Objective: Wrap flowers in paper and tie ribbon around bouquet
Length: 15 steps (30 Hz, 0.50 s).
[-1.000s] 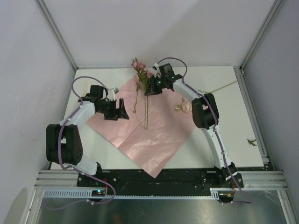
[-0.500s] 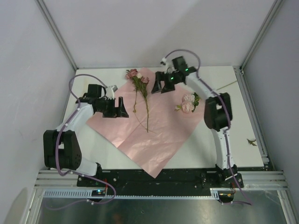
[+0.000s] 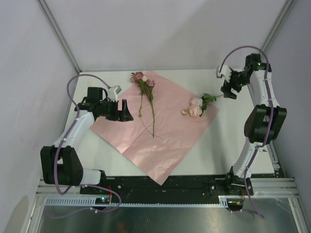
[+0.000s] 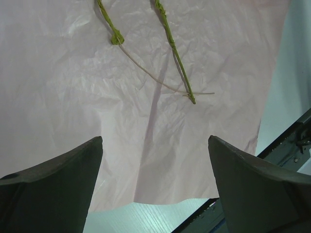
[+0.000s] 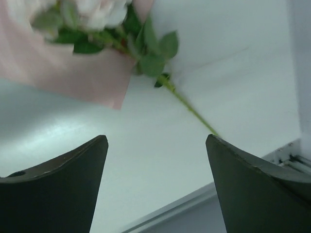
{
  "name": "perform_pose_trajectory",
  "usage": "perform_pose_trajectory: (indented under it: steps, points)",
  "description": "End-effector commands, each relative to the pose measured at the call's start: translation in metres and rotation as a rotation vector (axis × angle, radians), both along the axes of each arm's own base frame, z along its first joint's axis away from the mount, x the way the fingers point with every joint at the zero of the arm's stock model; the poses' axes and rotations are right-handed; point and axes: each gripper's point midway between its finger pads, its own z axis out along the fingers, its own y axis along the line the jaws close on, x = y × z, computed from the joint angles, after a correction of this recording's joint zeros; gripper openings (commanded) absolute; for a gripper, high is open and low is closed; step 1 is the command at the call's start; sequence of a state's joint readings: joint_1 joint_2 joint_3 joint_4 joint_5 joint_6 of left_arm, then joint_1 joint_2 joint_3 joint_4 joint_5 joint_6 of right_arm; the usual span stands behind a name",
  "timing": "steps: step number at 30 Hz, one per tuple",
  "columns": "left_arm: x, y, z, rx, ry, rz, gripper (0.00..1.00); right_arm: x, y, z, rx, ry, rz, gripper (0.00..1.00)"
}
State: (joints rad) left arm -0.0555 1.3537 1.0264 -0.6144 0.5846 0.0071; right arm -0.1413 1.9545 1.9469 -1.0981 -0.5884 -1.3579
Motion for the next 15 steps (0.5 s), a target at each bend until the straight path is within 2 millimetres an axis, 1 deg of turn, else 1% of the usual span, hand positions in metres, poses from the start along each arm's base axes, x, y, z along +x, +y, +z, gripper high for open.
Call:
perform_pose_trajectory:
  steps: [1,4,8,15]
  points:
    - [0.003,-0.002,0.006,-0.015,-0.028,-0.025,0.94,0.004,-0.021,-0.054,-0.243,-0.030,0.305,0.87]
    - [0.004,-0.002,0.004,-0.013,-0.021,-0.021,0.94,0.025,-0.025,-0.068,-0.287,-0.073,0.338,0.86]
    - [0.007,-0.001,0.001,-0.009,-0.009,-0.015,0.94,0.046,-0.022,-0.093,-0.322,-0.091,0.384,0.86]
    - [0.013,0.001,-0.006,0.007,0.014,0.003,0.93,0.068,-0.009,-0.135,-0.350,-0.090,0.456,0.82]
